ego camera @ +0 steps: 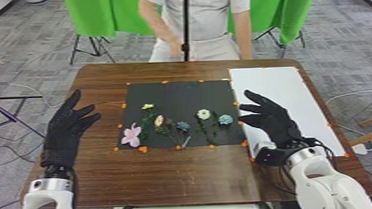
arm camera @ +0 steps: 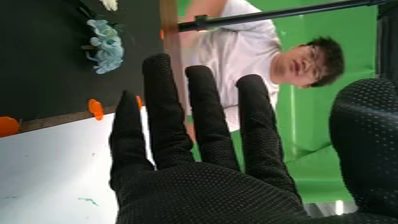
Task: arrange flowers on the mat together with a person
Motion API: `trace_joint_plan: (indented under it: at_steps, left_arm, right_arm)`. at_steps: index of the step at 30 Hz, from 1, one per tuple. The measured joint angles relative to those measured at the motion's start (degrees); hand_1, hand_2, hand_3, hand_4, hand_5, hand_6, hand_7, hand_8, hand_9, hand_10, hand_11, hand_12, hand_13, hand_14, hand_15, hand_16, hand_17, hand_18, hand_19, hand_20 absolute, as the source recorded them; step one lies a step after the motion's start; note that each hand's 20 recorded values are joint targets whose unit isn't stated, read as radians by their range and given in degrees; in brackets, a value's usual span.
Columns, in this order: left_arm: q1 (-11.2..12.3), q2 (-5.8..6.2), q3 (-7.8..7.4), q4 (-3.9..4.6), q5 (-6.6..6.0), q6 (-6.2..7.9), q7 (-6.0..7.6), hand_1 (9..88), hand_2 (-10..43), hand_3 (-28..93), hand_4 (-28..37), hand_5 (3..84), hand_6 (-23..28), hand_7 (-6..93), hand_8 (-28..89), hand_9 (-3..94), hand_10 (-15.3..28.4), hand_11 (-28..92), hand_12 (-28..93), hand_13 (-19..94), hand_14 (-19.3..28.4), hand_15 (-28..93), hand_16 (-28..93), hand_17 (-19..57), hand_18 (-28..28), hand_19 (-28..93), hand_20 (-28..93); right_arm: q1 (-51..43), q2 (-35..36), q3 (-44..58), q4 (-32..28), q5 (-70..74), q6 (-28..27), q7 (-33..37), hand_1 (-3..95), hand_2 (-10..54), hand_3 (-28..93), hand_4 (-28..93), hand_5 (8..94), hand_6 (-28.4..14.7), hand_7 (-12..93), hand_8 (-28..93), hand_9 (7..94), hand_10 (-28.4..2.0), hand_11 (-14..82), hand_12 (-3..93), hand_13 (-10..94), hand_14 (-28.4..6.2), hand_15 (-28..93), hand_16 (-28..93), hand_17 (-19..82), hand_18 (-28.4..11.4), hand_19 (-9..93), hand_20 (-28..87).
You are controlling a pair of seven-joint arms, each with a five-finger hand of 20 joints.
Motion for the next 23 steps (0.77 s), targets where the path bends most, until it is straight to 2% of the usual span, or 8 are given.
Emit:
trace_joint_plan:
  at_steps: [6, 13, 23]
  left_arm:
    - [-0.1, 0.07, -0.06, 0.02, -0.06, -0.03, 0.12, 21.0, 2.7, 77, -28.3, 29.3, 2.2, 8.8, -8, 33.5, 17.3, 24, 11, 25, 25.3, 52, -9, -5.7, 26.7, 49, 9]
    - [-0.1, 0.20, 0.11, 0.02, -0.17, -0.08, 1.03, 20.5, 2.8, 77, -28.3, 29.3, 2.3, 8.8, -8, 33.2, 17.2, 24, 11, 25, 25.3, 52, -9, -5.6, 27.0, 48, 9]
    - [-0.1, 0.09, 0.29, 0.02, -0.15, -0.11, 1.11, 20.4, 2.9, 77, -28.3, 29.5, 2.4, 9.0, -8, 33.1, 17.2, 24, 11, 25, 25.1, 51, -8, -5.6, 27.2, 48, 9]
  right_arm:
    - [0.1, 0.0, 0.0, 0.1, 0.0, 0.0, -0.1, 16.2, 3.7, 79, -28, 37.9, 3.1, 14, -12, 42.4, -14.0, 15.1, 15.6, 32, -19.4, 48, 12, -1, -20.6, 46, 24]
    - [0.3, 0.0, 0.0, 0.2, 0.1, -0.1, -0.5, 16.1, 3.8, 79, -28, 38.0, 3.1, 14, -11, 42.4, -13.9, 15.0, 15.7, 32, -19.4, 48, 12, -1, -20.5, 45, 24]
    - [0.3, 0.0, 0.0, 0.2, 0.3, -0.1, -0.8, 15.9, 3.9, 79, -28, 38.0, 3.1, 14, -11, 42.5, -14.0, 15.1, 15.7, 32, -19.4, 48, 12, -1, -20.5, 45, 24]
